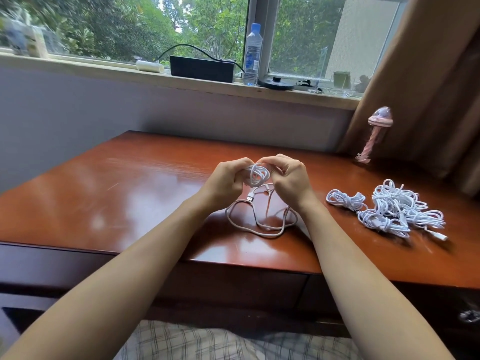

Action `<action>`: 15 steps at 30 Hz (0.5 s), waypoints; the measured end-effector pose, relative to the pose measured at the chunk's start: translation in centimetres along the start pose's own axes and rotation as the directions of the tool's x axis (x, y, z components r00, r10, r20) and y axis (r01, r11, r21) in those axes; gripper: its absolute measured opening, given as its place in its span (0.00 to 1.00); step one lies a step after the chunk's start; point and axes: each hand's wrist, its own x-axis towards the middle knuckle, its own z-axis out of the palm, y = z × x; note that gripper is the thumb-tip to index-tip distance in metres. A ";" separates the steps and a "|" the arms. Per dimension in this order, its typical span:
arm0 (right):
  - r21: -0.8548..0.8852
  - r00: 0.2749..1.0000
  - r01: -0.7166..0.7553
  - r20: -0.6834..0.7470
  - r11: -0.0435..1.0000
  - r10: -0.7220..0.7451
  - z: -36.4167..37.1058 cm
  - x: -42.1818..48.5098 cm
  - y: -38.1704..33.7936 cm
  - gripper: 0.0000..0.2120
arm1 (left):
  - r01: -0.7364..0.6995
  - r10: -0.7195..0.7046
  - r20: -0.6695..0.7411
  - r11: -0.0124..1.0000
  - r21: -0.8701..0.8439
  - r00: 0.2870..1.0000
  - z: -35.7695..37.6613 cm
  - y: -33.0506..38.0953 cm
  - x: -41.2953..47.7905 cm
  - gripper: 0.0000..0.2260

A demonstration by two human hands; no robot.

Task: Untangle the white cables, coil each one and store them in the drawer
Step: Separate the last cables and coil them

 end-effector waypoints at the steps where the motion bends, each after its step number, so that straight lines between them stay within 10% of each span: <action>1: 0.021 1.000 -0.014 0.007 1.000 0.014 0.0 0.0 -0.1 0.17 | 0.002 -0.002 -0.013 1.000 -0.007 1.000 0.0 0.0 0.1 0.13; 15: 0.010 0.991 -0.099 0.095 0.995 0.098 -0.1 -0.3 -0.9 0.08 | 0.118 -0.139 -0.111 0.977 -0.178 0.984 0.4 0.2 0.5 0.10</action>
